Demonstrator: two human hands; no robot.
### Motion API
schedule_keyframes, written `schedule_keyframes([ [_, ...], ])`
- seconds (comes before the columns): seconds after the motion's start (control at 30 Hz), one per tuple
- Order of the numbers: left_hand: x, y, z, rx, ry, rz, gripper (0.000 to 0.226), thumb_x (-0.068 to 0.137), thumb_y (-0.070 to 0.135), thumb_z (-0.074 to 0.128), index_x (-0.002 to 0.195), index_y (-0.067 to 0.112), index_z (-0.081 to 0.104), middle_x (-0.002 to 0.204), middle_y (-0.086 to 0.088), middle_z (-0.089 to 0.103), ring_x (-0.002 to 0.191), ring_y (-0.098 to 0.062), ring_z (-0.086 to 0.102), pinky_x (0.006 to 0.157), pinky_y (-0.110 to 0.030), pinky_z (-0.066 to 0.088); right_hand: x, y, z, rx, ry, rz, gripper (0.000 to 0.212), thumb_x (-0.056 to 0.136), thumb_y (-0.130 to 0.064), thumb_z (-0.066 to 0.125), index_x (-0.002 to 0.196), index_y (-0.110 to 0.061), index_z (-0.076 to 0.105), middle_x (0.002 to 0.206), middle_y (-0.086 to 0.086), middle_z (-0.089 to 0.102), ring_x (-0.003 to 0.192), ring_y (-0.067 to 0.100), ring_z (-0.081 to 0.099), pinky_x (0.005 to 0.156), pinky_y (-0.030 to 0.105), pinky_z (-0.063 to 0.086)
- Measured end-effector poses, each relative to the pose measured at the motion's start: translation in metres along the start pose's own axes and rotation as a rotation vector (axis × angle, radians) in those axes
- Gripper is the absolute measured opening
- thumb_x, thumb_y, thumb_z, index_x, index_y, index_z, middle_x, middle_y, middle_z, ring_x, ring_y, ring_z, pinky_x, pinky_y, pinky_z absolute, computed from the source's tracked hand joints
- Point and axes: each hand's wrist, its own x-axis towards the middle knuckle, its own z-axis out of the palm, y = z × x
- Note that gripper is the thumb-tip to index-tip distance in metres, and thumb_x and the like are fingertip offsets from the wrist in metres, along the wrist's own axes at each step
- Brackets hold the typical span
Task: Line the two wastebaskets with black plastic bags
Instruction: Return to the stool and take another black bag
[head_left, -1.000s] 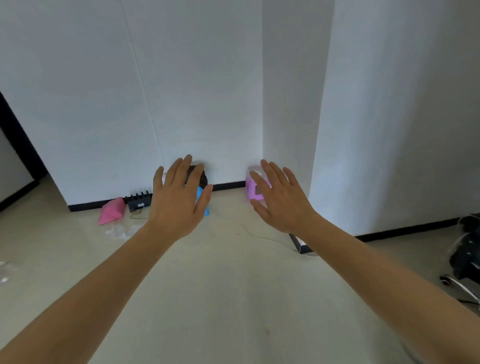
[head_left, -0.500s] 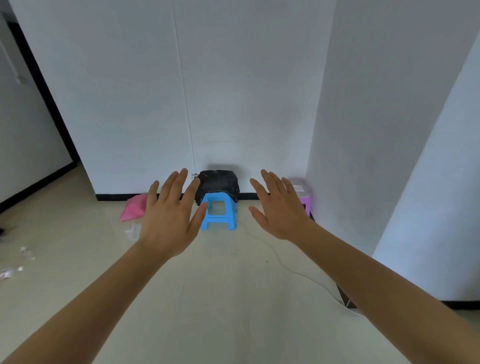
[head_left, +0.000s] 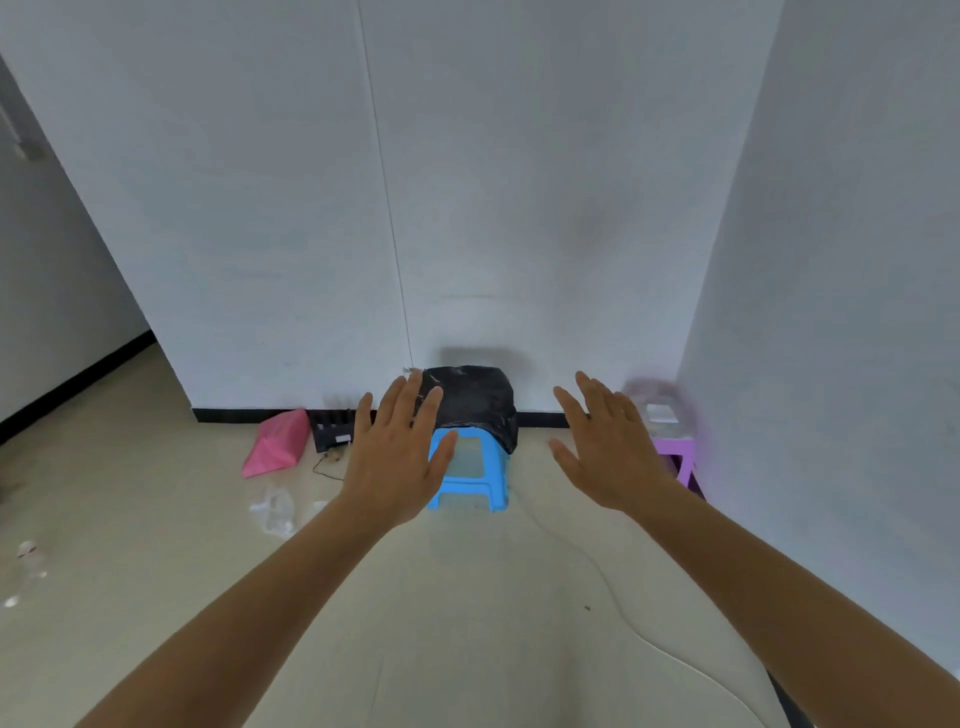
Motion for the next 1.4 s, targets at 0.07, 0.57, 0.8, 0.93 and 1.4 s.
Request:
schedule_keyframes([
  [0.07,0.044,-0.008,0.043,0.003,-0.031,-0.011,0.067,0.096,0.052,0.017,0.143,0.012,0.042,0.155,-0.014,0.032,0.143,-0.031,0.030,0.113,-0.057,0.026,0.043,0.011,0.042,0.032,-0.038,0.005,0.066,0.100,-0.049,0.032,0.155,-0.016,0.015,0.163,0.016,0.009,0.149,0.030,0.014,0.119,0.046,0.014],
  [0.57,0.327,-0.136,0.253,-0.055,-0.155,-0.282,0.065,0.095,0.051,0.021,0.138,0.009,0.046,0.150,-0.016,0.039,0.138,-0.034,0.035,0.110,-0.054,0.026,0.407,0.077,0.237,0.111,-0.253,-0.011,0.067,0.098,-0.046,0.039,0.154,-0.015,0.017,0.161,0.017,0.015,0.146,0.032,0.019,0.118,0.046,0.020],
  [0.8,0.454,-0.231,0.380,-0.083,-0.310,-0.245,0.062,0.096,0.049,0.026,0.139,0.009,0.045,0.149,-0.016,0.040,0.138,-0.033,0.036,0.109,-0.052,0.029,0.539,0.054,0.358,0.130,-0.419,0.053,0.066,0.098,-0.045,0.040,0.154,-0.017,0.017,0.160,0.015,0.015,0.145,0.030,0.021,0.116,0.043,0.024],
  [0.93,0.521,-0.273,0.446,-0.095,-0.411,-0.196,0.055,0.096,0.041,0.045,0.140,0.009,0.044,0.149,-0.015,0.040,0.137,-0.031,0.037,0.109,-0.052,0.031,0.605,0.043,0.408,0.154,-0.531,0.130,0.066,0.098,-0.045,0.040,0.154,-0.017,0.016,0.160,0.015,0.016,0.144,0.030,0.022,0.116,0.043,0.024],
  [1.4,0.535,-0.288,0.757,-0.273,-0.762,-0.342,0.056,0.093,0.033,0.055,0.143,0.013,0.038,0.158,-0.014,0.021,0.145,-0.030,0.019,0.114,-0.047,0.028,0.640,0.019,0.690,0.323,-0.769,0.455,0.075,0.093,-0.027,0.059,0.153,-0.019,0.014,0.162,0.014,0.012,0.144,0.033,0.024,0.113,0.044,0.030],
])
